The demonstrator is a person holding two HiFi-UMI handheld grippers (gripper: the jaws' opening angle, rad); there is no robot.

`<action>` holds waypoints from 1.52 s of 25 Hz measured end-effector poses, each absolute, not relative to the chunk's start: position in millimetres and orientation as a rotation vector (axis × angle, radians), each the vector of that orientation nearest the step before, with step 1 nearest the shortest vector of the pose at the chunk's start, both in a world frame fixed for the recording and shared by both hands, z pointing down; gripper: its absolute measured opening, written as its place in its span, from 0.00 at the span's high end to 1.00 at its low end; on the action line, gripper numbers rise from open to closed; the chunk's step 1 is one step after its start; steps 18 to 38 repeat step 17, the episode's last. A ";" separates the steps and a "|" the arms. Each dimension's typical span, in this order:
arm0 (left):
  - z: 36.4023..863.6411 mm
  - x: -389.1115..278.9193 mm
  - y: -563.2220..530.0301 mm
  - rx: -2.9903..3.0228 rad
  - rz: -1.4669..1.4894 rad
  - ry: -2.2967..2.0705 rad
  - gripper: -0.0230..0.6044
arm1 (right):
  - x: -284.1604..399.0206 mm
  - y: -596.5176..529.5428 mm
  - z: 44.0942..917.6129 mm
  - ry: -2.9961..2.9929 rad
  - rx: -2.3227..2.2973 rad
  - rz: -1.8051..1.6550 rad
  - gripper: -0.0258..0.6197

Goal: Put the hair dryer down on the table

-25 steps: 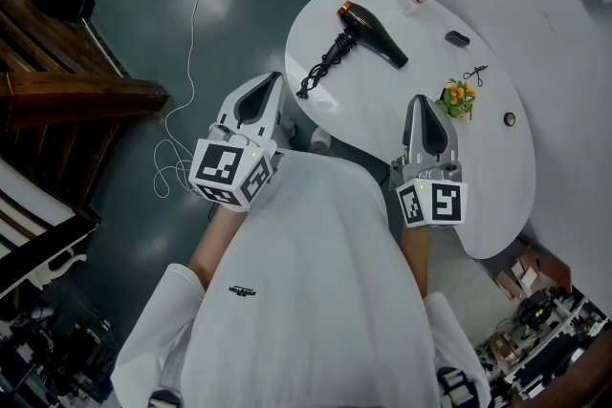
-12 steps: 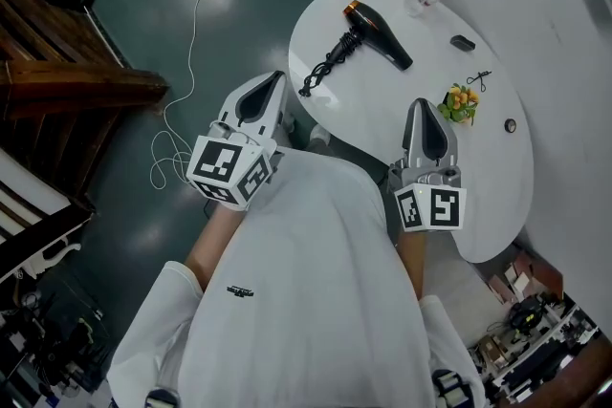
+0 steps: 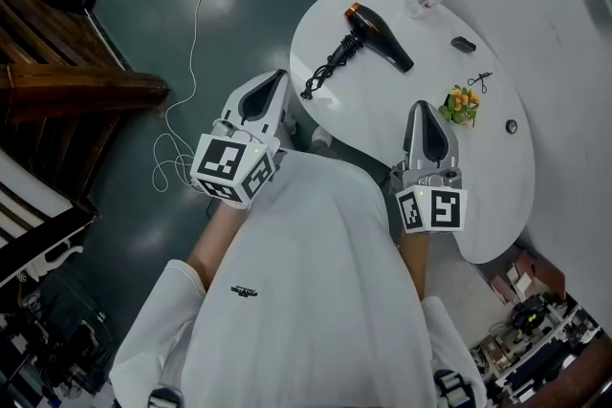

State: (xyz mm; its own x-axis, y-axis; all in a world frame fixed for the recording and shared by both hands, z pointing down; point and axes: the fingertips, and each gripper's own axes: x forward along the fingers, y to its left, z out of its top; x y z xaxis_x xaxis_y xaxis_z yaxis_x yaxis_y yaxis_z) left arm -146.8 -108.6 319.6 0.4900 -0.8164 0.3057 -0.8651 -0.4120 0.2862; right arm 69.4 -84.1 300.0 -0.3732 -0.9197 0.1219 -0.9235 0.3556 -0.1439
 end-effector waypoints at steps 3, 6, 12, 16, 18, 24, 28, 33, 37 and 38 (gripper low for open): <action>319.6 -147.4 -108.7 2.335 0.166 -1.397 0.95 | 68.9 -84.2 300.4 -2.568 1.748 0.298 0.94; 318.4 -149.2 -108.0 2.333 0.165 -1.398 0.95 | 67.4 -84.3 297.9 -2.567 1.747 0.295 0.94; 320.0 -149.8 -107.9 2.331 0.163 -1.395 0.95 | 64.8 -84.2 298.2 -2.571 1.743 0.291 0.94; 321.7 -146.8 -109.8 2.338 0.163 -1.391 0.95 | 64.0 -86.4 300.6 -2.576 1.737 0.289 0.94; 322.4 -146.0 -110.5 2.340 0.165 -1.390 0.95 | 63.9 -87.1 301.3 -2.577 1.735 0.288 0.94; 322.4 -146.0 -110.5 2.340 0.165 -1.390 0.95 | 63.9 -87.1 301.3 -2.577 1.735 0.288 0.94; 322.4 -146.0 -110.5 2.340 0.165 -1.390 0.95 | 63.9 -87.1 301.3 -2.577 1.735 0.288 0.94; 322.4 -146.0 -110.5 2.340 0.165 -1.390 0.95 | 63.9 -87.1 301.3 -2.577 1.735 0.288 0.94; 322.4 -146.0 -110.5 2.340 0.165 -1.390 0.95 | 63.9 -87.1 301.3 -2.577 1.735 0.288 0.94; 322.4 -146.0 -110.5 2.340 0.165 -1.390 0.95 | 63.9 -87.1 301.3 -2.577 1.735 0.288 0.94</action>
